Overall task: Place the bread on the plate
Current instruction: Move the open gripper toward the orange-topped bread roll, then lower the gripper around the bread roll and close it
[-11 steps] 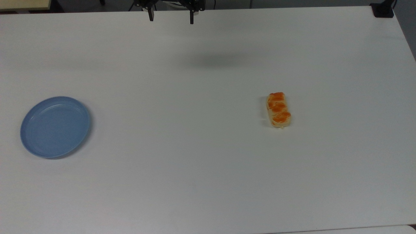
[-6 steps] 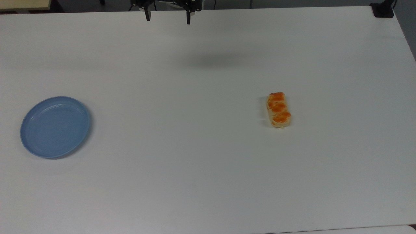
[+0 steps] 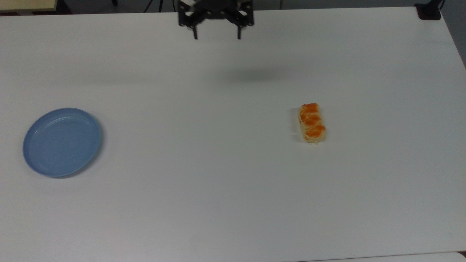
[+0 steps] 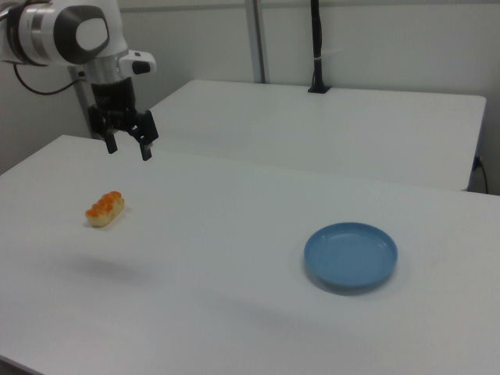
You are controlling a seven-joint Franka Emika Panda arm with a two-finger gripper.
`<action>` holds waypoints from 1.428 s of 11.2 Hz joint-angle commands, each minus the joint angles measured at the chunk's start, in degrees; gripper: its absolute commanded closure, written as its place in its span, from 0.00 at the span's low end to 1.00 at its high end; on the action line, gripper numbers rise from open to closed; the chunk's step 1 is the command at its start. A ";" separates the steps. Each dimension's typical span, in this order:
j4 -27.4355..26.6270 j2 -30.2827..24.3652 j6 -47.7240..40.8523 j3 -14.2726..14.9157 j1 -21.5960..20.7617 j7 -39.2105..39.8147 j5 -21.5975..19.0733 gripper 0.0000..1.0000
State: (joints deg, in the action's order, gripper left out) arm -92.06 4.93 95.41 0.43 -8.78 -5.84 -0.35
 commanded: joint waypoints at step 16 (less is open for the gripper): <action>2.15 28.55 35.81 0.53 -21.55 -24.65 6.76 0.20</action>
State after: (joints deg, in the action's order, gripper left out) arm -91.28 32.26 129.75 0.24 -30.31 -28.95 5.48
